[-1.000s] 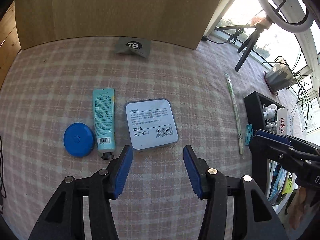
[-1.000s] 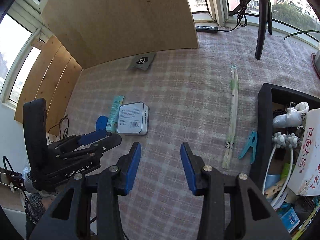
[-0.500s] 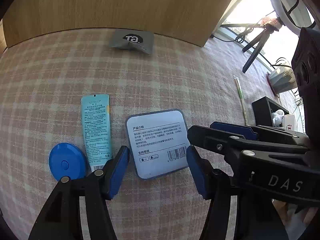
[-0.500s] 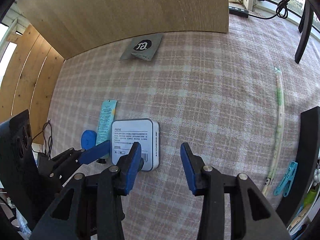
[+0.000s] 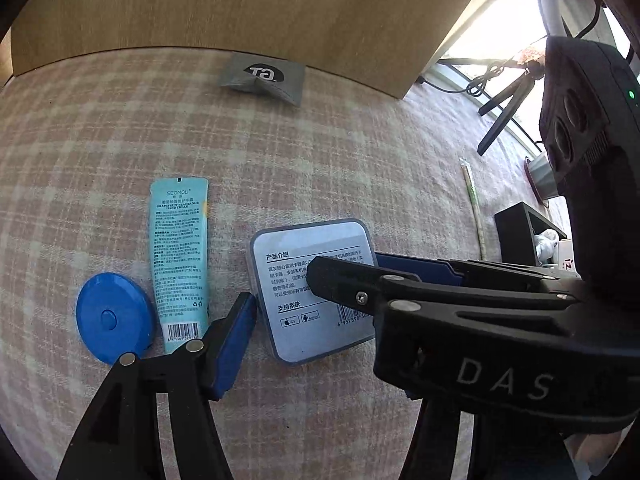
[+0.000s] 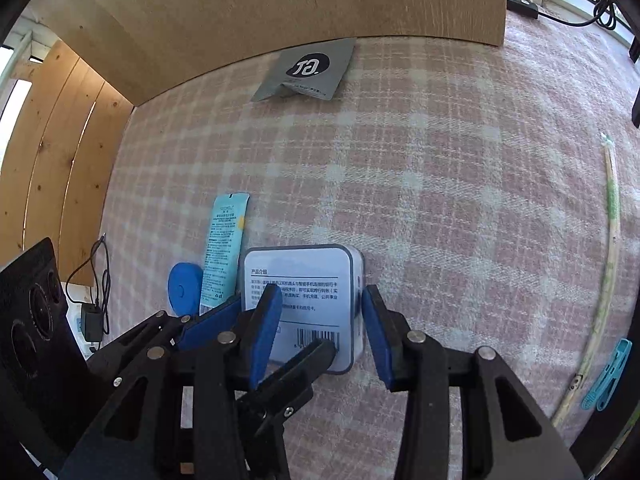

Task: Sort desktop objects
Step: 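Grasp the white tin box with the right gripper, then carry the white tin box into the black tray and open the right gripper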

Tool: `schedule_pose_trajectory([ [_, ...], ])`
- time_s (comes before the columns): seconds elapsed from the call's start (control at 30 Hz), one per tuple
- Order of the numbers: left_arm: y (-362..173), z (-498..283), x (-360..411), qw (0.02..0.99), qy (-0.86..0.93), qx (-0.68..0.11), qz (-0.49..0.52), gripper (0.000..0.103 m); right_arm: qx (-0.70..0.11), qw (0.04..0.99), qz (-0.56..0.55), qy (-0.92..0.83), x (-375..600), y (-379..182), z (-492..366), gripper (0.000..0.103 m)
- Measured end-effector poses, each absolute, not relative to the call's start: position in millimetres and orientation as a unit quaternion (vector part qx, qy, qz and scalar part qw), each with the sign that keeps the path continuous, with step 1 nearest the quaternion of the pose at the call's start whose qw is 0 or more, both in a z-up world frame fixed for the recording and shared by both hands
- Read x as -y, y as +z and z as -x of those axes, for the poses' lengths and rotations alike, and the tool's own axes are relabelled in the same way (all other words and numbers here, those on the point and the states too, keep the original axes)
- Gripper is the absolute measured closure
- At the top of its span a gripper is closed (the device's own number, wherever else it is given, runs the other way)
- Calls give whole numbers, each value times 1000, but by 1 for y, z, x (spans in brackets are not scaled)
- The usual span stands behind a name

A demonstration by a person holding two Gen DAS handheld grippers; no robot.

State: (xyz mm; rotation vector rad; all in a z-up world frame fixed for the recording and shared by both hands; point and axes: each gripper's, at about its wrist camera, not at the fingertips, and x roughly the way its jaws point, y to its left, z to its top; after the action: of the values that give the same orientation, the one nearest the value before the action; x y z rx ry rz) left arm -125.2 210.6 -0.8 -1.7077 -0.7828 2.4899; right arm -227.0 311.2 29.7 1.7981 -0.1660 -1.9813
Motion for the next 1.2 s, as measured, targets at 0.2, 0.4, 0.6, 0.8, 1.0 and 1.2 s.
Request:
schedule_pose_trajectory([
  [0.2, 18, 113, -229, 20, 805, 246, 540, 46, 76, 228, -640, -729, -332, 45, 209, 62],
  [0.4, 51, 103, -260, 38, 821, 222, 524, 46, 83, 230, -615, -749, -365, 78, 185, 62],
  [0.6, 79, 98, -313, 69, 833, 195, 513, 46, 108, 217, -592, -769, -422, 106, 163, 62],
  [0.8, 104, 100, -389, 124, 837, 167, 506, 46, 131, 185, -573, -788, -505, 130, 133, 62],
  [1.0, 121, 101, -475, 192, 829, 144, 505, 46, 161, 137, -560, -801, -596, 145, 98, 62],
  [1.2, 129, 97, -560, 256, 812, 117, 512, 46, 186, 89, -555, -805, -678, 152, 63, 62],
])
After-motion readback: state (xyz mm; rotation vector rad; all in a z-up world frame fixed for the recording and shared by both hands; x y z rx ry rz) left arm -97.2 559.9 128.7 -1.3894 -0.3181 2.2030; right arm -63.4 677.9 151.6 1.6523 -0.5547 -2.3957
